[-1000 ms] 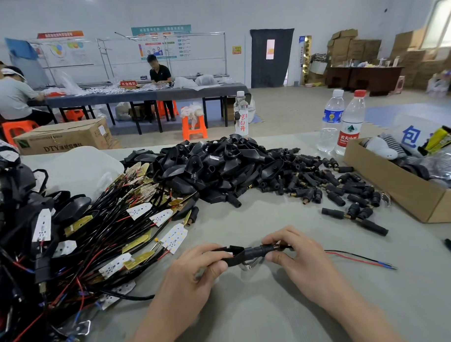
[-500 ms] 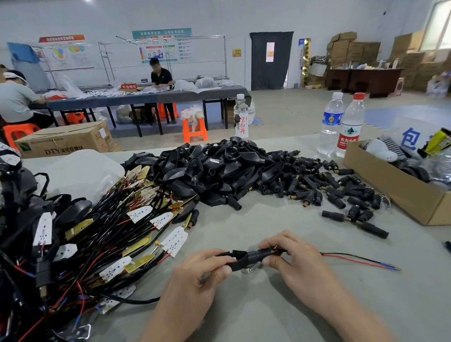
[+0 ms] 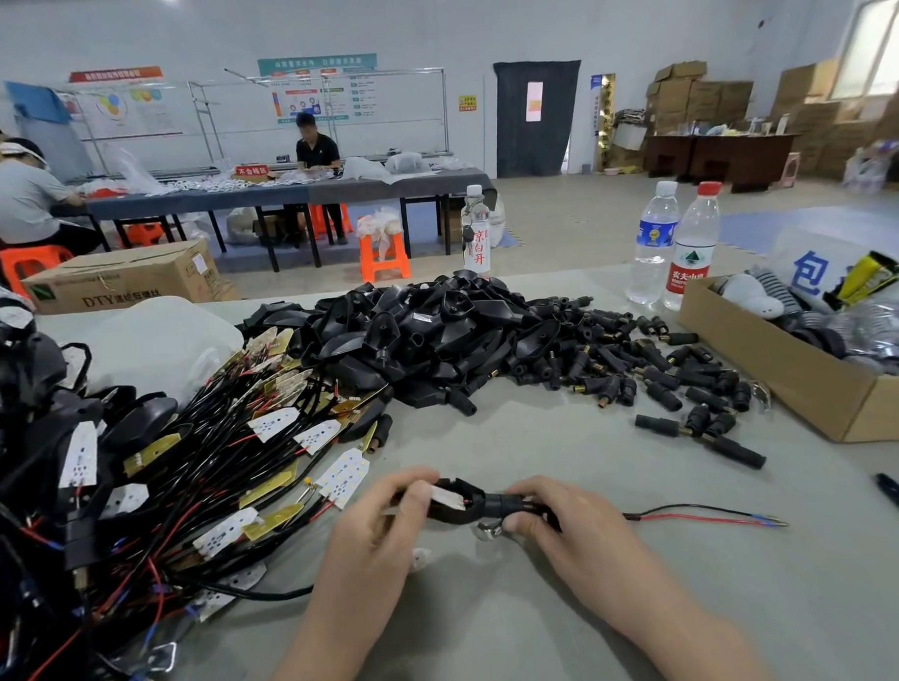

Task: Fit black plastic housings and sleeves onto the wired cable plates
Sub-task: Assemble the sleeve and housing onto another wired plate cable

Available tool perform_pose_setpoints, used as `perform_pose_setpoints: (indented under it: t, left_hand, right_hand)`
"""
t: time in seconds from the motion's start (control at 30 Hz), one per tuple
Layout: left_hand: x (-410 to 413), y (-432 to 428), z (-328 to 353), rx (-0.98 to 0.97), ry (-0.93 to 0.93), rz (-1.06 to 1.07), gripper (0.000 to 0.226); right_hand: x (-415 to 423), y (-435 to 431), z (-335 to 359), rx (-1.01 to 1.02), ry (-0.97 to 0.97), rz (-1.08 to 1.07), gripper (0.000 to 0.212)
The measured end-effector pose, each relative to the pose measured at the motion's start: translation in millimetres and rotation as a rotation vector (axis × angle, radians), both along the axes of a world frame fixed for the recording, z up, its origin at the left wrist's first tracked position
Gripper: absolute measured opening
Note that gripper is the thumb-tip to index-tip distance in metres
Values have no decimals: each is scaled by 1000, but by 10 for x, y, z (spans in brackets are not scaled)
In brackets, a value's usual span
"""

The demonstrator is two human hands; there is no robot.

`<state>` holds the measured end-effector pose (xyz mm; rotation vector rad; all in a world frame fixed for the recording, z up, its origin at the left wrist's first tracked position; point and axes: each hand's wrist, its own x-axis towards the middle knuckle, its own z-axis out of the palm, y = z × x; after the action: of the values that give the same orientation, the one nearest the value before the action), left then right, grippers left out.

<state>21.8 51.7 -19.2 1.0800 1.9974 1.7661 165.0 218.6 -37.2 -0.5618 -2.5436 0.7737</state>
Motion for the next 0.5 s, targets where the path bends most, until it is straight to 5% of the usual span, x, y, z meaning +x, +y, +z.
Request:
perform_pose_setpoints:
  t: [0.3, 0.5]
  left_hand:
    - [-41, -9, 10, 20, -232, 4, 22]
    - [-60, -5, -21, 15, -164, 10, 30]
  right_hand:
    - [23, -117, 16, 83, -120, -20, 27]
    - [38, -151, 16, 101, -118, -30, 29]
